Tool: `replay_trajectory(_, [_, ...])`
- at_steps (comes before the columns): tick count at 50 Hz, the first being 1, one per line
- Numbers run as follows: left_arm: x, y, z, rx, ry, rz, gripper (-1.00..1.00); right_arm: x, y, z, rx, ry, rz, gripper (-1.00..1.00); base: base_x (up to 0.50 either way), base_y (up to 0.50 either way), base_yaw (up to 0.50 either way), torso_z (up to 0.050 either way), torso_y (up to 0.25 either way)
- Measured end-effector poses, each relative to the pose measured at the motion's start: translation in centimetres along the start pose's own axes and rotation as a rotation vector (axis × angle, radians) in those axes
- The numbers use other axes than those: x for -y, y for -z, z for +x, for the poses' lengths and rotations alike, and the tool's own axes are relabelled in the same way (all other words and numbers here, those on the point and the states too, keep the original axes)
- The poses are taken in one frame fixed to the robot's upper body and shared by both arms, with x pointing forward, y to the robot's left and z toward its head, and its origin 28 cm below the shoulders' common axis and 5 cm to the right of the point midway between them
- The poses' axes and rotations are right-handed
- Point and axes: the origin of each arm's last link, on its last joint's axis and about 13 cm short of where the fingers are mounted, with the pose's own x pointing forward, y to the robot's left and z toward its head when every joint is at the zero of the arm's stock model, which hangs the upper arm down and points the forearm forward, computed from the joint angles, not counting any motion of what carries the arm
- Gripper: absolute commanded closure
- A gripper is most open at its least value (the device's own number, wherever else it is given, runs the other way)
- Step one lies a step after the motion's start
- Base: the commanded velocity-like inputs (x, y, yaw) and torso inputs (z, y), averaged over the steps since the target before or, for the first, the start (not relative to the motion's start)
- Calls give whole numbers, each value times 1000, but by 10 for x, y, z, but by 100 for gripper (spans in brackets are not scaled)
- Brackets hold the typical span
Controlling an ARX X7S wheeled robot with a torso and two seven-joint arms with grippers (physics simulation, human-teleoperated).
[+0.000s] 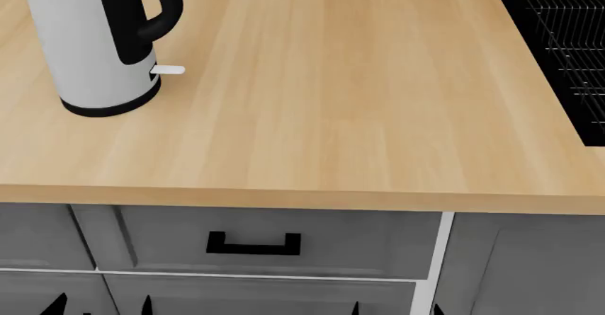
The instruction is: Close the lid of the electric kettle.
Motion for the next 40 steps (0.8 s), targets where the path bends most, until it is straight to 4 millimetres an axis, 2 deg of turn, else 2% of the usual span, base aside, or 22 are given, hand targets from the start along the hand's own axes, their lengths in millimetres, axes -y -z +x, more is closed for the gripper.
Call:
replay_trajectory(12, [0,-1,-1,5,-2,-7,-100,0,0,0,-3,-4,-7,-100,0,0,0,0,0])
replay_trajectory(40, [1,-3,-4,48,35,28,-100,-2,0,0,-1,-31,-14,-100,0,0,0,50,37])
